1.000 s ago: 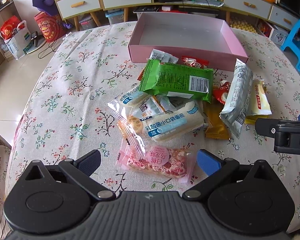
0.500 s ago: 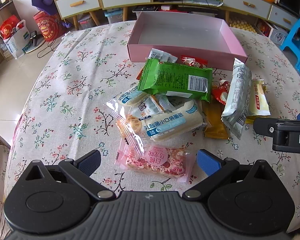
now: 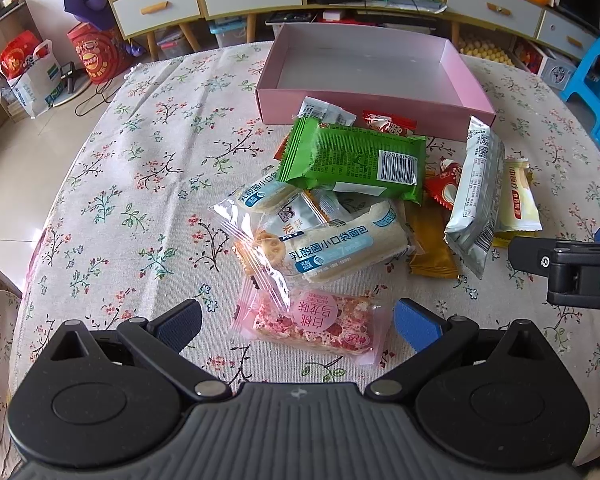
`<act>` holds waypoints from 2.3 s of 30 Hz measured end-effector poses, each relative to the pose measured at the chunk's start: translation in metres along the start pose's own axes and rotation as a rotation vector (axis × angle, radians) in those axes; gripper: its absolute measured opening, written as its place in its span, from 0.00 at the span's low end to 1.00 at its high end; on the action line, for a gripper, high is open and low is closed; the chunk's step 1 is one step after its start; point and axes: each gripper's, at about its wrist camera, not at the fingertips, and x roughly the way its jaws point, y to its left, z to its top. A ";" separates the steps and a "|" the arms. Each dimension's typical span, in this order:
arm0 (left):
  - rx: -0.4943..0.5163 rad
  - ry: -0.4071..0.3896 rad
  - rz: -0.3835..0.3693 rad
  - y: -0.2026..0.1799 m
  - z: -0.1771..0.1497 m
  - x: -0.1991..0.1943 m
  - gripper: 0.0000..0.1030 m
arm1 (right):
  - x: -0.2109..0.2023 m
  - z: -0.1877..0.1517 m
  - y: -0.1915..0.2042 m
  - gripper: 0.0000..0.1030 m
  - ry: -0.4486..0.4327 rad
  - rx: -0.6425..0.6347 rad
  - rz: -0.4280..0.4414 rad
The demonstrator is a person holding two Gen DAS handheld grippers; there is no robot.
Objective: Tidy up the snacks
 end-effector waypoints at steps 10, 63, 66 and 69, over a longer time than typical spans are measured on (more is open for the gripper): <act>0.000 0.000 0.000 0.000 0.000 0.000 1.00 | 0.001 -0.001 0.000 1.00 0.002 0.003 0.001; -0.026 -0.056 -0.034 0.011 0.007 -0.003 1.00 | 0.007 0.003 -0.005 1.00 0.040 0.051 0.057; -0.012 -0.074 -0.042 0.013 0.015 -0.006 1.00 | 0.006 0.012 -0.006 1.00 0.048 0.054 0.096; -0.025 -0.063 -0.094 0.020 0.028 -0.006 1.00 | 0.004 0.026 -0.011 1.00 0.045 0.078 0.146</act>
